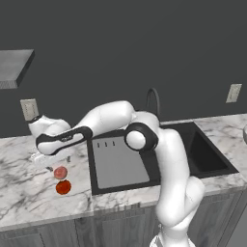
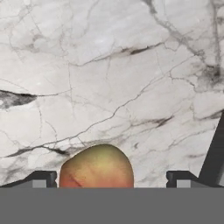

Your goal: Remove the tomato and peach from the sink. Then move the bowl and cup from the counter to the sink for washing.

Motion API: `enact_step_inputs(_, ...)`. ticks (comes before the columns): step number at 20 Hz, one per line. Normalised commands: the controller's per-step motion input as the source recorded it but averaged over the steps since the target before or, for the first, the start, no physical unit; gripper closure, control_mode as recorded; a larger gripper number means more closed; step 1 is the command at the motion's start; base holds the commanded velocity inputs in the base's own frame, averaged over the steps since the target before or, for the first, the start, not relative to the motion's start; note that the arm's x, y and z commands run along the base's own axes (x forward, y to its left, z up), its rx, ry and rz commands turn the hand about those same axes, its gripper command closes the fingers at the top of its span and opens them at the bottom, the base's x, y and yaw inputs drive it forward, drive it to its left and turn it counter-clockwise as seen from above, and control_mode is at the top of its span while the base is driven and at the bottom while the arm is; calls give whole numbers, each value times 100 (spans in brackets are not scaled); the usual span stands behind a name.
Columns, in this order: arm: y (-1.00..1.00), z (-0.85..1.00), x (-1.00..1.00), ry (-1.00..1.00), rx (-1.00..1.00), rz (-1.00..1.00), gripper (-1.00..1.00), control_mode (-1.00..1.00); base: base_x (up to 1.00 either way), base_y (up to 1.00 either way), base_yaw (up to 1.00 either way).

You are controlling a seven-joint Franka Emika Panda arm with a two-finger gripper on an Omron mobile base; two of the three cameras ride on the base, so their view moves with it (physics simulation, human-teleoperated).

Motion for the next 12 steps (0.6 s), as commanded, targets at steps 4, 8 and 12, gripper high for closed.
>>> enact_step_inputs(4, -18, 22, -5, -8, 8, 0, -100, -100, 0, 0, 0)
enact_step_inputs(8, -21, 20, -7, -12, 8, 0, -100, -100, 0, 0, 0)
enact_step_inputs(12, -21, 19, -10, -17, 7, 0, -100, -100, 0, 0, 0)
